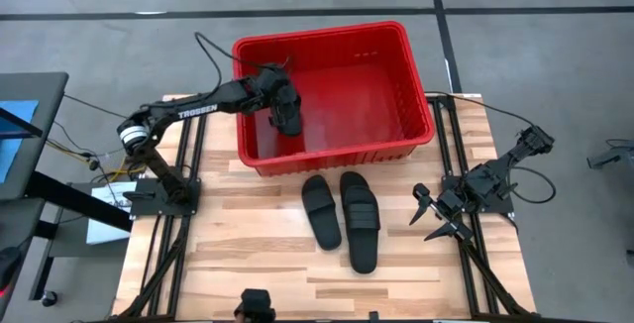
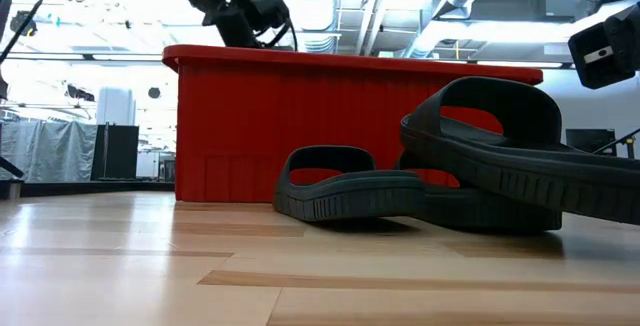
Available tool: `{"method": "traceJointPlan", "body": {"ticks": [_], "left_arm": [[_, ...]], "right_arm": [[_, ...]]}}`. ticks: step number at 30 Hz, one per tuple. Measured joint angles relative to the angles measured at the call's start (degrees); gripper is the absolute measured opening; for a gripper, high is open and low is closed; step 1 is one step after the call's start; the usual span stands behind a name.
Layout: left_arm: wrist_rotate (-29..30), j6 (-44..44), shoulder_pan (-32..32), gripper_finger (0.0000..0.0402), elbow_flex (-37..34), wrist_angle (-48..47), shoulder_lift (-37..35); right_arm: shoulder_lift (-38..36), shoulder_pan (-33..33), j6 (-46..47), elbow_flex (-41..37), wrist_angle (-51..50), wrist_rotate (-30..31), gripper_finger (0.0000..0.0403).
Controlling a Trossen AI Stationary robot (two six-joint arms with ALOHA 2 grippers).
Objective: Pick and place slides into bin
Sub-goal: Put the black slides into the red bin
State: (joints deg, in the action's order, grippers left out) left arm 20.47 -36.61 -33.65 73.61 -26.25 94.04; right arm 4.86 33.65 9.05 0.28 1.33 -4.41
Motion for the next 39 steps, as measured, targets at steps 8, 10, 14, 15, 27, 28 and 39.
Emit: {"method": "traceJointPlan", "body": {"ticks": [8,10,14,15,27,28,39], "left_arm": [[0.4,-3.6,-1.8,0.0000,-2.5,-1.8,-0.1],[1.2,-4.5,-1.8,0.0000,-3.7,-0.7,-0.1],[1.0,-5.1,-1.9,0.0000,-6.3,1.5,-0.1],[0.8,-5.1,-1.9,0.0000,-6.9,2.2,-0.1],[1.4,-5.1,-1.7,0.0000,-9.4,6.8,-0.1],[1.7,-5.3,-1.7,0.0000,-9.4,6.8,-0.1],[1.9,-4.9,-1.7,0.0020,-9.4,6.7,-0.1]], "right_arm": [[0.0,0.0,0.0,0.0,0.0,0.0,0.0244],[0.0,0.0,0.0,0.0,0.0,0.0,0.0244],[0.0,0.0,0.0,0.0,0.0,0.0,0.0244],[0.0,0.0,0.0,0.0,0.0,0.0,0.0244],[0.0,0.0,0.0,0.0,0.0,0.0,0.0244],[0.0,0.0,0.0,0.0,0.0,0.0,0.0244],[0.0,0.0,0.0,0.0,0.0,0.0,0.0244]]}}
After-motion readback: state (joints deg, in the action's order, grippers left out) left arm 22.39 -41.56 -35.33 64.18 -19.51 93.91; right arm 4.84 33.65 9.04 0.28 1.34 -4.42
